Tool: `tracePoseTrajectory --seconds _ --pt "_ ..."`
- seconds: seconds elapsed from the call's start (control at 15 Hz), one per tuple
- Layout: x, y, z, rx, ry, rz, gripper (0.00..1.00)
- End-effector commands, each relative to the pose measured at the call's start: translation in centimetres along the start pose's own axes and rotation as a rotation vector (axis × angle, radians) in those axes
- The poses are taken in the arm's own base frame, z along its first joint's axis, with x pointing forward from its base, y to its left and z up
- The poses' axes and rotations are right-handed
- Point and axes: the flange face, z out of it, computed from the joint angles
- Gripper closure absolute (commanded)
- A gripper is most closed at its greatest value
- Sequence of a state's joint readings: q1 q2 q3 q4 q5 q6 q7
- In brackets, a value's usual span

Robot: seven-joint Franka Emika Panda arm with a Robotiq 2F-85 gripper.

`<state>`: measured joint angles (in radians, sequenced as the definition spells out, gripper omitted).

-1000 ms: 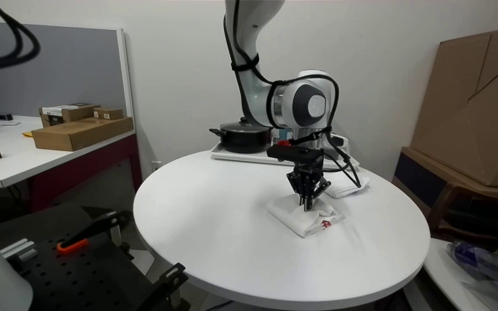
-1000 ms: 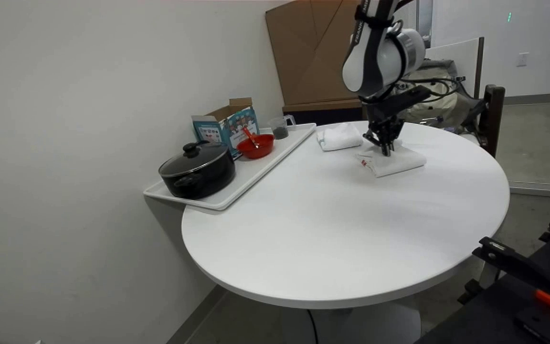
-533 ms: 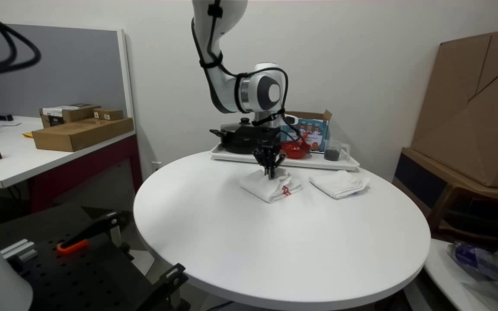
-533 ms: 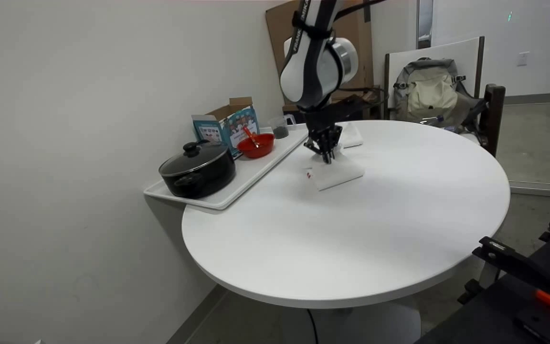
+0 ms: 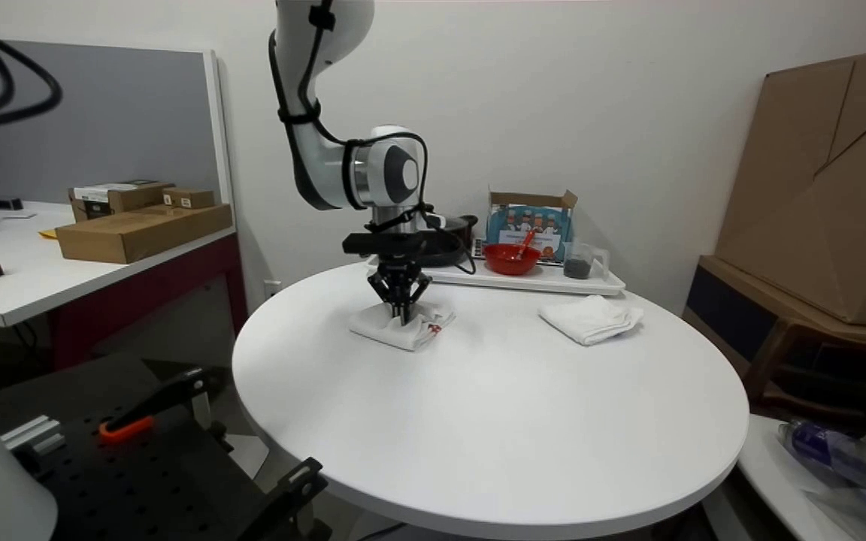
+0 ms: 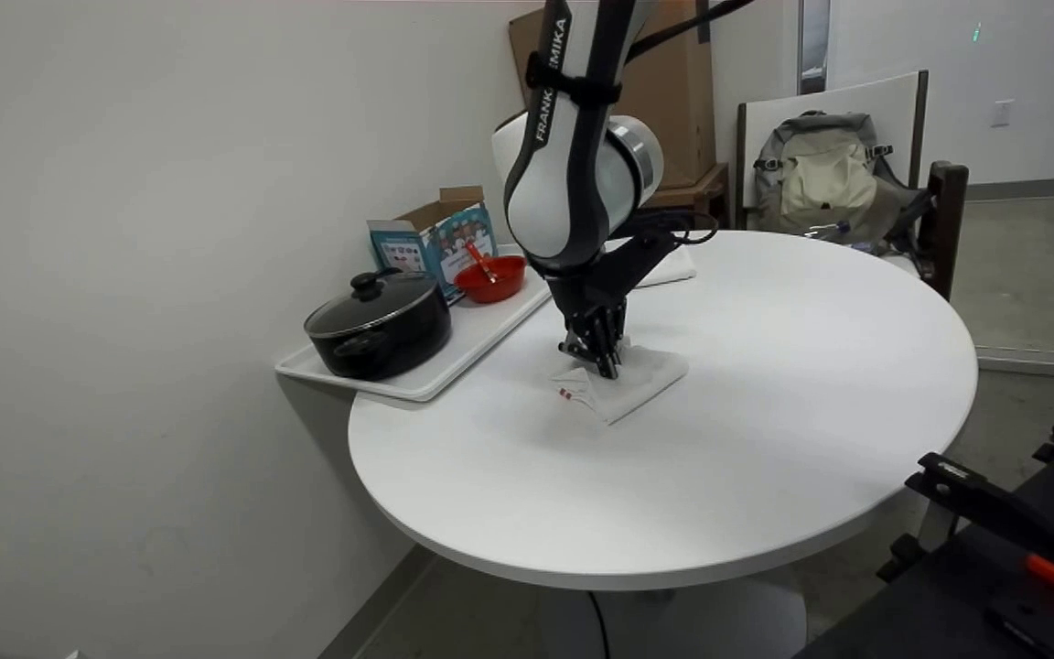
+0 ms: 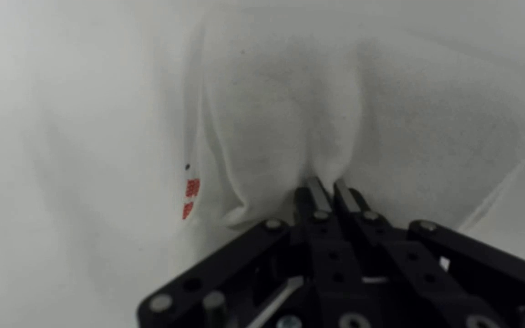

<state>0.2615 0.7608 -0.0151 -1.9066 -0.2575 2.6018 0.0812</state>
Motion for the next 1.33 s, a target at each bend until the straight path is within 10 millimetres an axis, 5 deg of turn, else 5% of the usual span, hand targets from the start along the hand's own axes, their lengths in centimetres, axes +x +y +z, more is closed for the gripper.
tracePoseTrajectory --seconds 0.0,0.33,0.47,0.6,0.8,1.27 --pt "-6.0 -6.0 1.5 0.033 -0.053 -0.188 0.94" --pt "-11.9 -14.2 1.2 0.047 -0.080 -0.412 0.94" --pt "-12.4 -16.1 1.4 0.032 -0.086 -0.442 0.94" --pt "-11.5 -15.9 1.9 0.013 -0.091 -0.414 0.95" --pt "-9.8 -11.9 2.4 -0.017 -0.096 -0.296 0.94" --pt "-4.9 6.7 2.1 -0.037 -0.072 0.104 0.94"
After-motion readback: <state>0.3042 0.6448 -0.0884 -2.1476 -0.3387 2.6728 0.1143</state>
